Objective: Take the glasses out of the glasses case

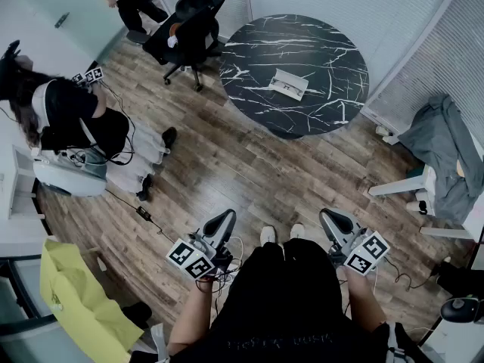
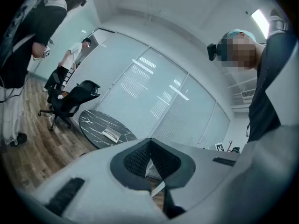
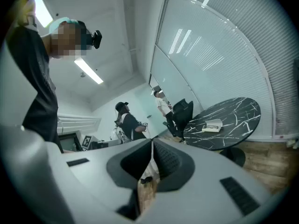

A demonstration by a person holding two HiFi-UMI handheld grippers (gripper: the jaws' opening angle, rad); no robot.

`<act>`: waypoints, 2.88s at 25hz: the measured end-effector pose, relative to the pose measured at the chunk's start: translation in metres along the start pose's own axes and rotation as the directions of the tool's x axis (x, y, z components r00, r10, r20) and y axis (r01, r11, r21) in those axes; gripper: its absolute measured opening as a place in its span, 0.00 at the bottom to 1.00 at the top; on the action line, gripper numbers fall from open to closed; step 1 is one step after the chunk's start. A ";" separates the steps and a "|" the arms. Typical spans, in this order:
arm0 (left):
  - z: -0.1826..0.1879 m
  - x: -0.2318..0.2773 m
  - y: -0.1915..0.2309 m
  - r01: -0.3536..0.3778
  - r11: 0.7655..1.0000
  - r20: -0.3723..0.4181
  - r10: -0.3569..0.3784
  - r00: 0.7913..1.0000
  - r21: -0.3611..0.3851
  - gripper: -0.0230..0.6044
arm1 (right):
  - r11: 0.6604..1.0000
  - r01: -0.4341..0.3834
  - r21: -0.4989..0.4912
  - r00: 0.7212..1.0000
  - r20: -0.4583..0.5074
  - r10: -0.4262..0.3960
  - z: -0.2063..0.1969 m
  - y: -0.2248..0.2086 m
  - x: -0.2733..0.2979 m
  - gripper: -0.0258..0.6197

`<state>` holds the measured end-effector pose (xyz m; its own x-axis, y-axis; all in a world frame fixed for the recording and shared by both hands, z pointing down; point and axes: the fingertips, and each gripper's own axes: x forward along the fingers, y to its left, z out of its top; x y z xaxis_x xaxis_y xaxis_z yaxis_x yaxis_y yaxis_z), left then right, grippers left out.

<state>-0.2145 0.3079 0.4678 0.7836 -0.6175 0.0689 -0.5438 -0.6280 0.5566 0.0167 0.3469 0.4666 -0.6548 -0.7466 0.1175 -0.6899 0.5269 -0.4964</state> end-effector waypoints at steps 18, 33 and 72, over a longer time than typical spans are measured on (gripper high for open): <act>-0.037 0.024 -0.107 -0.009 0.995 -0.006 0.010 1.000 0.096 0.07 | 0.956 -0.136 -0.260 0.987 0.050 0.154 0.020 0.031 -0.066 0.09; -0.048 0.038 -0.123 -0.068 0.989 0.021 0.066 0.998 0.132 0.07 | 0.980 -0.131 -0.150 0.991 0.011 0.135 0.008 -0.025 -0.094 0.09; 0.066 0.129 0.096 0.041 0.999 -0.014 -0.040 0.999 0.033 0.07 | 0.989 -0.037 -0.141 0.996 -0.091 0.024 0.055 -0.070 0.142 0.09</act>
<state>-0.1860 0.1363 0.4753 0.8090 -0.5849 0.0579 -0.5210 -0.6680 0.5314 -0.0110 0.1810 0.4706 -0.6965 -0.6938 0.1831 -0.7019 0.6059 -0.3745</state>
